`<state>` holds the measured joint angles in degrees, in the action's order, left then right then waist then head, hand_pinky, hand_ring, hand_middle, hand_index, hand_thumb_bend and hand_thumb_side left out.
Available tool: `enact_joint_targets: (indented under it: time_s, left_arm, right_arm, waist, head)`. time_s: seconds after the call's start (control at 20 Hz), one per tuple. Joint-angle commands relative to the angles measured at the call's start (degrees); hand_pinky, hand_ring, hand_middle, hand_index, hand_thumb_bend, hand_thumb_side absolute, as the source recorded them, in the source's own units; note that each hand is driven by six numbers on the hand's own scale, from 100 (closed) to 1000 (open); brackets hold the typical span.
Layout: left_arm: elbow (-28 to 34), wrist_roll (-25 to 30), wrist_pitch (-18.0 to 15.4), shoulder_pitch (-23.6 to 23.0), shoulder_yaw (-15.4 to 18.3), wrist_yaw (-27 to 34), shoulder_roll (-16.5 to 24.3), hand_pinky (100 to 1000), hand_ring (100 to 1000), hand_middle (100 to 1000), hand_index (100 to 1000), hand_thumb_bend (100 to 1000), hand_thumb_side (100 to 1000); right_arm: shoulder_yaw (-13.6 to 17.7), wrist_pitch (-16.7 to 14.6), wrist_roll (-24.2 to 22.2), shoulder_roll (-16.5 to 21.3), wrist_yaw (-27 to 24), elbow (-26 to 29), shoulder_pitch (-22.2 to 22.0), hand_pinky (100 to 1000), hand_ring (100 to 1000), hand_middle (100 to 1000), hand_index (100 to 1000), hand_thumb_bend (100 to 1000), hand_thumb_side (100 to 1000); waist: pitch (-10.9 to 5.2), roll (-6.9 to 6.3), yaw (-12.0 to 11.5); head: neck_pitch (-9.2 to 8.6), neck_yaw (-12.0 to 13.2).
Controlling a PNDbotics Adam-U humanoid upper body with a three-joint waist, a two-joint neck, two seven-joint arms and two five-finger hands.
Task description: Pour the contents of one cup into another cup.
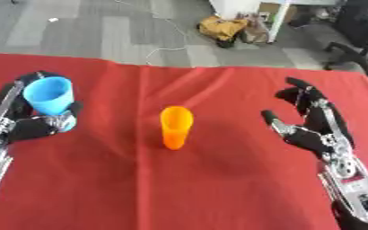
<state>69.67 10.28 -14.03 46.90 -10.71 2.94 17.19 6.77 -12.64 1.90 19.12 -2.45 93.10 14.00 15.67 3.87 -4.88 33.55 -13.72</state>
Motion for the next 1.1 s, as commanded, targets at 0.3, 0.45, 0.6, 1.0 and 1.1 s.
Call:
enact_joint_targets:
  time_s: [0.3, 0.45, 0.6, 1.0, 1.1]
  left_arm:
    - [7.5, 0.6, 1.5, -1.4, -0.9, 2.5, 0.4, 426, 520, 469, 648, 332, 100]
    - [8.9, 0.9, 2.0, -1.9, -1.1, 2.8, 0.1, 429, 522, 470, 650, 332, 100]
    - [9.7, 1.3, 2.4, -2.3, -1.4, 3.1, -0.4, 431, 523, 470, 650, 331, 100]
    - [10.3, 2.5, 3.0, -2.5, -2.0, 3.5, -1.6, 434, 527, 472, 652, 335, 100]
    - [10.2, 2.8, 3.1, -2.5, -2.2, 3.5, -1.9, 435, 528, 472, 652, 335, 100]
  right_arm:
    - [-3.9, -2.7, -2.3, 3.3, 2.6, -9.4, 4.9, 884, 785, 703, 884, 506, 100]
    - [-4.9, -3.7, -3.3, 3.7, 3.1, -11.7, 6.3, 883, 797, 736, 897, 525, 100]
    - [-5.7, -4.4, -4.5, 4.1, 3.1, -13.4, 7.7, 883, 798, 738, 899, 530, 100]
    - [-8.0, -5.1, -7.4, 4.2, 2.8, -16.2, 11.3, 882, 786, 711, 891, 536, 100]
    - [-8.6, -5.1, -8.1, 4.0, 2.6, -16.6, 12.3, 883, 784, 709, 889, 537, 100]
  waist:
    - [-1.52, -0.91, -2.1]
    - [-1.52, -1.08, -2.6]
    - [-1.51, -1.21, -3.1]
    - [-1.59, -1.62, -3.9]
    - [-1.63, -1.69, -4.0]
  head:
    - [-0.5, -1.7]
    - [-0.57, -1.9]
    - [-0.59, -2.1]
    - [-0.59, -2.5]
    - [-0.55, -2.7]
